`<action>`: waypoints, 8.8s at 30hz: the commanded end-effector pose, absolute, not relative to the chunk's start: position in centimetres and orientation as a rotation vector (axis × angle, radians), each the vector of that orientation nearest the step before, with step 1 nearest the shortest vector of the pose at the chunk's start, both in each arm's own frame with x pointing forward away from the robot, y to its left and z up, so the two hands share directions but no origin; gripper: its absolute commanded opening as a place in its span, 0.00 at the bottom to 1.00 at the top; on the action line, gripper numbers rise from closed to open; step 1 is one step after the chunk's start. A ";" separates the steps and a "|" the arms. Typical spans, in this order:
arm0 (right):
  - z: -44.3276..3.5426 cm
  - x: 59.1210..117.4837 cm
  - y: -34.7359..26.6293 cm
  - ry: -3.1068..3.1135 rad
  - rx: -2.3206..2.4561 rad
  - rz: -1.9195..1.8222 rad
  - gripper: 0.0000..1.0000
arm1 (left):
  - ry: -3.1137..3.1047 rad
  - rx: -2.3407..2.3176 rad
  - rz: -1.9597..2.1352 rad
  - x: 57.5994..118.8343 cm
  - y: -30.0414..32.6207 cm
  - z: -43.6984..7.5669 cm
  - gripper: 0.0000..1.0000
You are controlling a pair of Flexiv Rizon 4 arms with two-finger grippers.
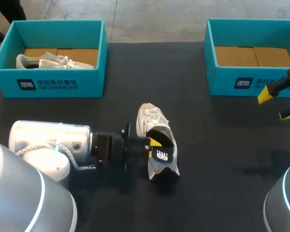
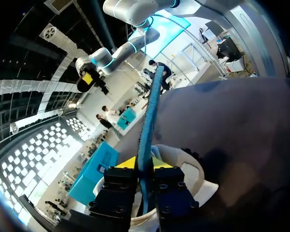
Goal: Take the shoe out of the shoebox, open the shoe tongue, remove and reinsert the insole, then place the shoe into the shoebox
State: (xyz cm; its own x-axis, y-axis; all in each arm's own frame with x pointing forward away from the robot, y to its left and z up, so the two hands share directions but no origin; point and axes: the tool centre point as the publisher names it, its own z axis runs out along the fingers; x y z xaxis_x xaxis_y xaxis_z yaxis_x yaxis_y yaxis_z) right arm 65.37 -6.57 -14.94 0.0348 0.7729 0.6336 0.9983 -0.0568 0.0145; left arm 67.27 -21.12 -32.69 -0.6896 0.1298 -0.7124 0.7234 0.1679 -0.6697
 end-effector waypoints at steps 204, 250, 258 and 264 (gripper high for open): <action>-15.0 65.4 -6.5 -1.788 -1.886 -0.684 1.00 | 2.034 1.021 -1.401 68.3 -18.8 -30.4 0.42; -15.0 65.4 -6.5 -1.788 -1.886 -0.684 1.00 | 2.217 2.087 -0.757 69.0 -15.1 -23.8 0.00; -15.0 65.4 -6.5 -1.788 -1.886 -0.684 1.00 | 2.262 2.214 -0.700 70.4 -16.7 -25.2 0.00; -15.0 65.4 -6.5 -1.788 -1.886 -0.684 1.00 | 2.302 2.306 -0.589 71.2 -17.7 -26.6 0.00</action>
State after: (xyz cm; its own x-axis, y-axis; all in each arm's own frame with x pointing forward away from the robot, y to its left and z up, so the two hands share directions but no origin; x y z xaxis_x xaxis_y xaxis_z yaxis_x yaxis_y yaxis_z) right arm 65.36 -6.57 -14.94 0.0348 0.7730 0.6334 0.9983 -0.0567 0.0144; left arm 70.14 -16.10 -25.74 -0.0852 0.9513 -0.2962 0.9387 -0.0230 -0.3440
